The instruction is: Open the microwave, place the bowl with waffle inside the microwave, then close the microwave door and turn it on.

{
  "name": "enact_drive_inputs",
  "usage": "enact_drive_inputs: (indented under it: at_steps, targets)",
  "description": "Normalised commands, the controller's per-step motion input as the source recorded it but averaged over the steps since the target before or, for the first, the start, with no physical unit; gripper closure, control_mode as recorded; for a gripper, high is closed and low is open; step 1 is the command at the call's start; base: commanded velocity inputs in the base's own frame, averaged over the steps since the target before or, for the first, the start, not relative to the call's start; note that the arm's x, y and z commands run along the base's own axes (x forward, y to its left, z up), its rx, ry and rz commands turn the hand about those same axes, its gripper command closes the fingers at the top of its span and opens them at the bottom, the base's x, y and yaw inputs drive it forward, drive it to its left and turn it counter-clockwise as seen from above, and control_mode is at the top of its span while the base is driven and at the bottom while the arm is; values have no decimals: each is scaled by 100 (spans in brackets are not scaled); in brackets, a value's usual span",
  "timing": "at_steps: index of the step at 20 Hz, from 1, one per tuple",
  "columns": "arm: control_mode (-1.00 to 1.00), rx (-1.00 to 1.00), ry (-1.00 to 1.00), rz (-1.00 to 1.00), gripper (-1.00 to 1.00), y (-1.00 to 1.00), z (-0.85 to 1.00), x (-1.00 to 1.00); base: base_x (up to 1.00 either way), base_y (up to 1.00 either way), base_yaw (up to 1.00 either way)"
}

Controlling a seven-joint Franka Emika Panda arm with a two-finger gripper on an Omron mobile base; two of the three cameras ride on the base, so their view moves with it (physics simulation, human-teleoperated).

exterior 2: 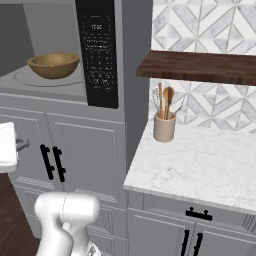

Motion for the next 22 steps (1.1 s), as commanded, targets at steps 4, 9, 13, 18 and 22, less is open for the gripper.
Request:
enact_drive_inputs:
  at_steps: [4,9,13,18,22]
  targets:
    - [-100,-19,-33,0,100,60,-22,0,0,0,0]
    - [-100,-2,-31,0,100,59,-12,-16,0,0,0]
    - [-100,1,-24,3,100,71,0,-34,0,0,0]
    - [-100,0,-24,5,100,74,0,-30,0,0,0]
    - [-100,0,-34,1,100,73,1,-33,0,0,0]
